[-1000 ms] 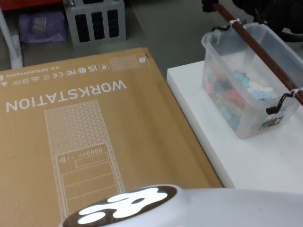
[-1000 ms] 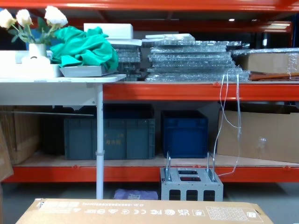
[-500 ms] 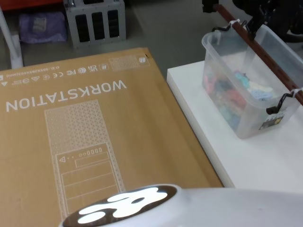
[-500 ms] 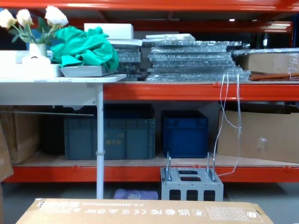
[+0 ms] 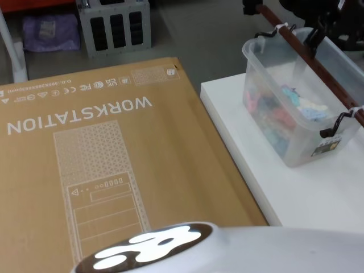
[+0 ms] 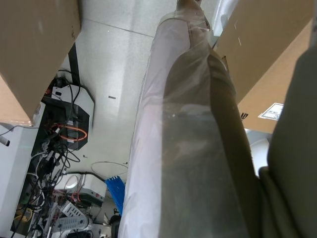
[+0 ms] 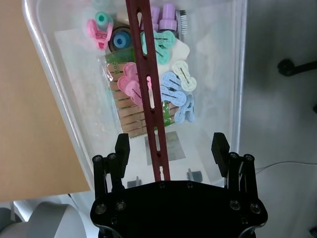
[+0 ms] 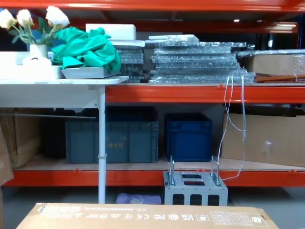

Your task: Use one hand to grasp the basket and place it at the designated location.

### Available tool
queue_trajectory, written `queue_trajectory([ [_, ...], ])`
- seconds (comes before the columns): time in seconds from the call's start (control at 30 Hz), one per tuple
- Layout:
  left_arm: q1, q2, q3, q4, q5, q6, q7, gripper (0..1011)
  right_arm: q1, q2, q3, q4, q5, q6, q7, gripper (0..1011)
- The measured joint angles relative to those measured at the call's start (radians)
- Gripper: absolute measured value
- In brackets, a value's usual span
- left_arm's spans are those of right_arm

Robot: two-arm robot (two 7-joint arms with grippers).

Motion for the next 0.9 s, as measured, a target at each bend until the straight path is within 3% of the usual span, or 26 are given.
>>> queue_trajectory([
  [0.43,0.0,0.0,0.0,0.0,0.0,0.0,0.0,0,-0.048,-0.026,0.005,0.067,0.07,-0.049,-0.046,1000],
  [0.9,0.0,0.0,0.0,0.0,0.0,0.0,0.0,0,-0.059,-0.035,-0.001,0.102,0.082,-0.076,-0.073,1000],
])
